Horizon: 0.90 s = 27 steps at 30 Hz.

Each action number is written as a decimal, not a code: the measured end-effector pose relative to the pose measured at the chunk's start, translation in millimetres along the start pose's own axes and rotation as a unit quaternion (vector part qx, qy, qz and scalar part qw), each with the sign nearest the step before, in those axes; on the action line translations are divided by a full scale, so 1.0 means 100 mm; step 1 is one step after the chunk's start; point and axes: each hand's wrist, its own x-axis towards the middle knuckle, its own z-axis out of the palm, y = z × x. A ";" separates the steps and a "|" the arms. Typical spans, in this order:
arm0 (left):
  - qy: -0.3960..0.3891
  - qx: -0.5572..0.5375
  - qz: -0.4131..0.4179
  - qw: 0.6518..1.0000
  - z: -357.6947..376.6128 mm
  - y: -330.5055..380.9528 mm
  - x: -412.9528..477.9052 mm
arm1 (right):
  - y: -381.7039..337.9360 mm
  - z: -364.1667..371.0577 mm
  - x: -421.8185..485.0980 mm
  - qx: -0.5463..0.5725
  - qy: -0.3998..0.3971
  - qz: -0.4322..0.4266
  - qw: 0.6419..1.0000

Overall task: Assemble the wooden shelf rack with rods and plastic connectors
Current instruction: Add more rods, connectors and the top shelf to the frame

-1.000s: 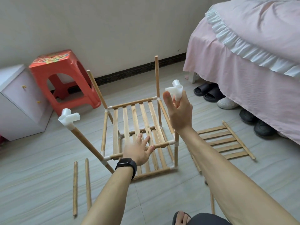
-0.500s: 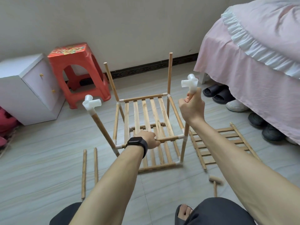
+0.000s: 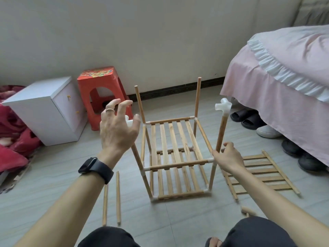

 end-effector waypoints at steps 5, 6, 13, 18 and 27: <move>-0.173 -0.269 -0.195 0.927 -0.06 -0.21 -0.04 | -0.09 0.60 -0.20 0.090 -0.158 0.091 0.979; -0.179 -0.298 -0.201 0.916 -0.05 -0.22 -0.07 | -0.16 0.74 -0.22 0.180 -0.205 0.132 0.953; -0.203 -0.309 -0.209 0.905 -0.09 -0.17 -0.01 | -0.47 1.49 0.17 0.290 -0.119 0.207 0.927; -0.277 -0.383 -0.200 0.858 0.03 0.13 0.00 | -0.36 1.34 0.50 0.234 -0.097 0.128 0.959; -0.150 -0.261 -0.057 0.952 0.32 0.26 0.12 | -0.49 1.16 -0.46 0.315 0.051 -0.135 0.938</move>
